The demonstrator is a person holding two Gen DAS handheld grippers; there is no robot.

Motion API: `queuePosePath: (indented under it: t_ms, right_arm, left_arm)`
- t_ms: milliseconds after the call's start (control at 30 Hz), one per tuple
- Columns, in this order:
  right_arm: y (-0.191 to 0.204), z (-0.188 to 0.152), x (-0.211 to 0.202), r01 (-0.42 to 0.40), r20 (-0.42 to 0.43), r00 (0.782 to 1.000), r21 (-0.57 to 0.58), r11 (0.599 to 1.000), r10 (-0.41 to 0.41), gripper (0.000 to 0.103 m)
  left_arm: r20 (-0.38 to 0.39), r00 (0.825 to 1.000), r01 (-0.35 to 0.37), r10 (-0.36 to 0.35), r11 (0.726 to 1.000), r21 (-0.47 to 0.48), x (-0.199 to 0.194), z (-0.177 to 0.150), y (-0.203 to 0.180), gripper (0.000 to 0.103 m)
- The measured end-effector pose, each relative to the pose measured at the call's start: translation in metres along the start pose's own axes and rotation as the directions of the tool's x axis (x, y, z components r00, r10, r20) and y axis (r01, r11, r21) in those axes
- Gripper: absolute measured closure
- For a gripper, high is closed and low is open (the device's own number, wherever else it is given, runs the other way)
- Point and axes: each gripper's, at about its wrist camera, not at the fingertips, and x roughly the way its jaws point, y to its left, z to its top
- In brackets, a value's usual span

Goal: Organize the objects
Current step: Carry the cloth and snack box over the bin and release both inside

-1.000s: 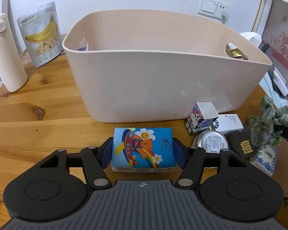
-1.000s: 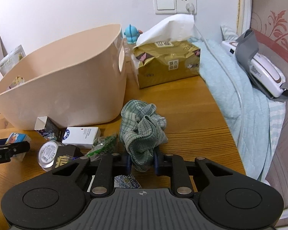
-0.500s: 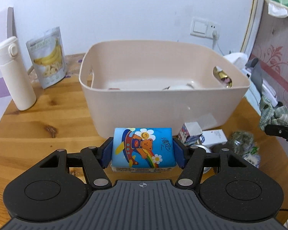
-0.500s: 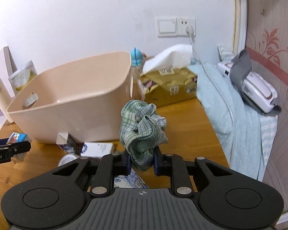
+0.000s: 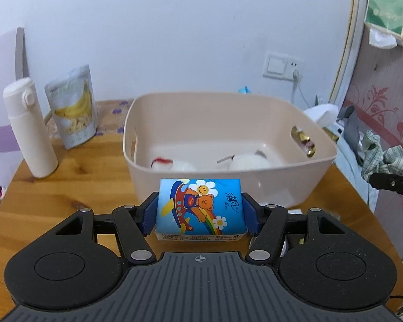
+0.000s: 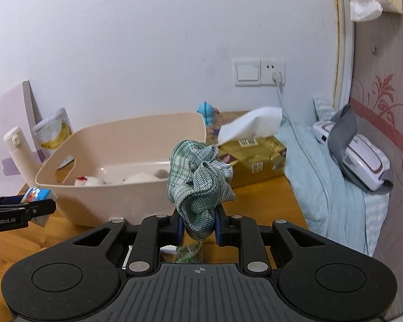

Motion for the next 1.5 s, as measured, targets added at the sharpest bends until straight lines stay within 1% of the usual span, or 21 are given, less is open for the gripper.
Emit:
queuePosePath:
  t_ms: [233, 467, 633, 800, 1000, 1133, 1300, 1500]
  right_arm:
    - [0.007, 0.013, -0.005, -0.015, 0.036, 0.999, -0.023, 1.000, 0.016, 0.083]
    - [0.014, 0.026, -0.002, -0.035, 0.063, 0.997, -0.033, 0.999, 0.037, 0.083]
    - [0.014, 0.034, 0.003, -0.043, 0.082, 0.996, -0.028, 0.999, 0.045, 0.083]
    - [0.015, 0.039, 0.015, -0.055, 0.080, 0.995, -0.024, 0.998, 0.057, 0.082]
    - [0.020, 0.045, 0.029, -0.061, 0.071, 0.995, -0.047, 0.997, 0.065, 0.082]
    - [0.022, 0.052, 0.036, -0.066, 0.075, 0.995, -0.058, 0.996, 0.070, 0.082]
    - [0.031, 0.060, 0.046, -0.068, 0.074, 0.995, -0.080, 0.994, 0.074, 0.082]
    - [0.049, 0.069, 0.066, -0.050, 0.039, 0.998, -0.155, 0.987, 0.057, 0.082]
  left_arm:
    - [0.059, 0.998, 0.004, -0.005, 1.000, 0.024, -0.011, 0.018, -0.004, 0.039]
    - [0.092, 0.996, 0.004, -0.008, 0.999, 0.052, -0.009, 0.038, -0.010, 0.039]
    - [0.096, 0.995, 0.003, -0.010, 0.998, 0.069, -0.001, 0.051, -0.013, 0.039]
    - [0.099, 0.995, 0.000, -0.010, 0.995, 0.101, 0.008, 0.060, -0.017, 0.039]
    - [0.071, 0.997, 0.023, -0.029, 0.997, 0.073, 0.022, 0.072, -0.010, 0.039]
    - [0.066, 0.998, 0.016, -0.021, 0.997, 0.081, 0.031, 0.078, -0.009, 0.039]
    - [0.034, 0.999, 0.013, -0.017, 0.994, 0.111, 0.048, 0.086, -0.012, 0.039]
    - [-0.020, 1.000, 0.013, -0.010, 0.990, 0.139, 0.076, 0.094, -0.011, 0.039]
